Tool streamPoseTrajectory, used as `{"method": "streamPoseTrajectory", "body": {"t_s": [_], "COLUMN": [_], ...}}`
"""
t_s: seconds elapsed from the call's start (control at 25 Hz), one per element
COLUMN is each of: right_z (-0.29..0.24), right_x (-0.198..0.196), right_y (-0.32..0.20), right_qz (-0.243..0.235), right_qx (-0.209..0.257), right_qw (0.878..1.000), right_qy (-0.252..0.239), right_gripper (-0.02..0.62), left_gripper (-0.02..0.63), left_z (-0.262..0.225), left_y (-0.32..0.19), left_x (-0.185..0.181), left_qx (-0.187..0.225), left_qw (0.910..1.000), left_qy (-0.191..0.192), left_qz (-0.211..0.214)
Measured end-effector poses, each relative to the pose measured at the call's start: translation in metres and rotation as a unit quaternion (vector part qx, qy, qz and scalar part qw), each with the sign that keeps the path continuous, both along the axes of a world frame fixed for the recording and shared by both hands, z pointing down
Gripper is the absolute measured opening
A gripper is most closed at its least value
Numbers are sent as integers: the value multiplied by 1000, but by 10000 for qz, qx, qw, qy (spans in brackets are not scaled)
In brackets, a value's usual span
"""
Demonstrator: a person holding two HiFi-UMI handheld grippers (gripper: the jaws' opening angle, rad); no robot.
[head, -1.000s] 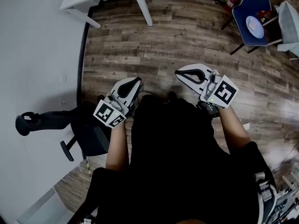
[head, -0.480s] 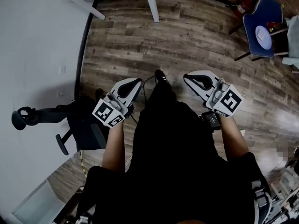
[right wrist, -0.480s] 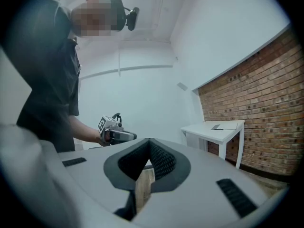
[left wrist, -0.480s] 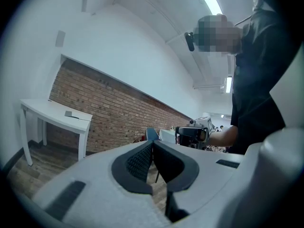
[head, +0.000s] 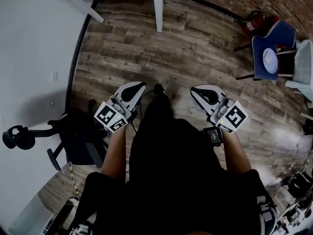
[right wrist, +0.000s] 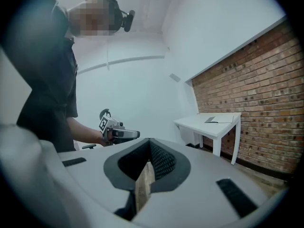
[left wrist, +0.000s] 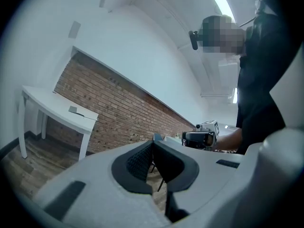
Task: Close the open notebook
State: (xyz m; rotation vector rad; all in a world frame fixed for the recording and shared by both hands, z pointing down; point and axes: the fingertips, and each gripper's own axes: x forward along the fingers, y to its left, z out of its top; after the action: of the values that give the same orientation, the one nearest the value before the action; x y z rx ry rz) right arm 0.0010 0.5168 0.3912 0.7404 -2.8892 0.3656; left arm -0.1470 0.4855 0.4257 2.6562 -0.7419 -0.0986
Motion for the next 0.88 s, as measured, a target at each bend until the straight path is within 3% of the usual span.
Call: {"method": "streamPoseTrajectory", "body": {"t_s": [0.36, 0.68, 0.88], "right_z": [-5, -21, -15], "right_x": [-25, -24, -5], "right_y": [-110, -198, -264], "right_qz": [-69, 165, 197], "right_qx": [-110, 147, -26], "right_qw": [9993, 9995, 9997], "right_qy": [341, 224, -143], "right_gripper": [2, 2, 2], "left_gripper": [17, 17, 17], "left_z": [-8, -6, 0], "left_y": [-117, -198, -254], "left_x": [-27, -34, -21], "left_qx": [146, 152, 163], "left_qw": [9995, 9993, 9994], "left_qy": [248, 302, 211], "left_qz": [-131, -130, -204]}}
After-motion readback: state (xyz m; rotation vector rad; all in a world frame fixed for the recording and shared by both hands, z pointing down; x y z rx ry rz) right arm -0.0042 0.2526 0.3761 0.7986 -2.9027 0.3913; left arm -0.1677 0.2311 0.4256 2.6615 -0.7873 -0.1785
